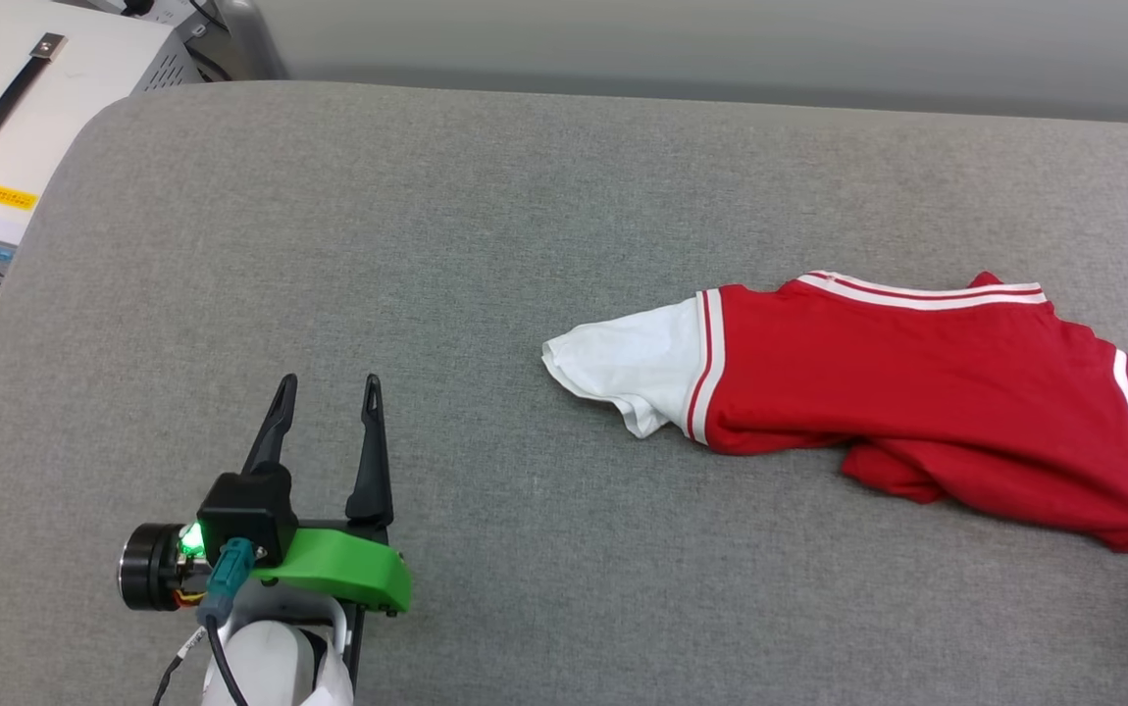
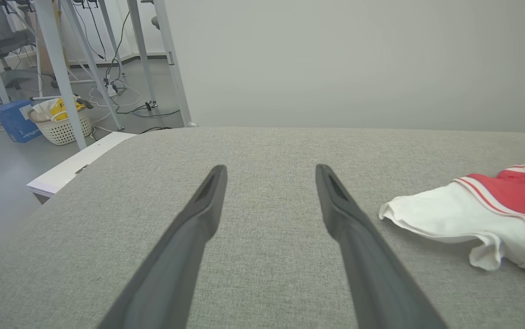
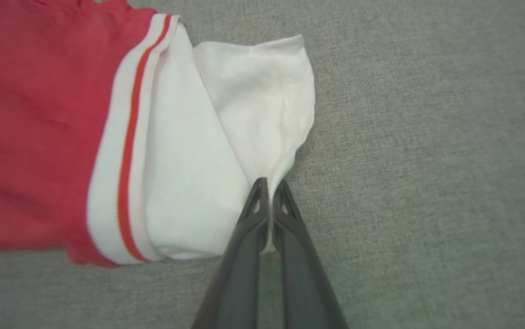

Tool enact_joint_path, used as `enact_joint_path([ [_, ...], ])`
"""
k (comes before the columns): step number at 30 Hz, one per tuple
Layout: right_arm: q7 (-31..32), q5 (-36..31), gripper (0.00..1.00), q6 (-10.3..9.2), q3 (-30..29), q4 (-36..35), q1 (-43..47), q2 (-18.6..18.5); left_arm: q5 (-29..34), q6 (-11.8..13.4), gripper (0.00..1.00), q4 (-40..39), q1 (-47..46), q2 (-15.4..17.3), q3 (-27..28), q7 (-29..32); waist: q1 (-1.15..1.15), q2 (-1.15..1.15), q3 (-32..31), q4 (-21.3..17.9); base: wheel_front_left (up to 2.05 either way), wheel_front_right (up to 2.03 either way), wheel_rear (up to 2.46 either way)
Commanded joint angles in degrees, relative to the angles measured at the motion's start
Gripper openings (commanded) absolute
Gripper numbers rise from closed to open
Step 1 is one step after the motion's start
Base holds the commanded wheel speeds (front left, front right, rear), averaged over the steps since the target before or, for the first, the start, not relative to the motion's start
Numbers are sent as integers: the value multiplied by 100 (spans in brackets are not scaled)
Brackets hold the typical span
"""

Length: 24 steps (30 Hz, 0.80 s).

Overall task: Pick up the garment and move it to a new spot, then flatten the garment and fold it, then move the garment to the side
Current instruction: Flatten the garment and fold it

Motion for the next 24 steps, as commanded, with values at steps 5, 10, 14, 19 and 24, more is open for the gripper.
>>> enact_joint_path([
  [5,-368,-182,100,-6,-256,61,62,186,48,-68,100,61,-38,-12,94,-33,1,0,-35,-10,0,0,0],
  [10,-650,-1030,100,-6,-926,20,-194,205,14,-298,100,98,-251,120,111,-33,1,0,-86,-43,0,0,0],
  [14,-657,-2329,100,-6,-2197,-785,-212,523,-82,-552,100,192,-575,395,62,-33,1,0,-98,-124,0,0,0],
  [19,-658,-3910,100,-6,-3336,-2323,307,1541,-210,-700,100,559,-1298,849,-212,13,1,0,-61,-215,0,0,0],
  [24,-659,-4738,100,-6,-3557,-3436,684,2292,-594,-734,100,835,-2171,1282,-871,380,1,0,61,-309,0,0,0],
])
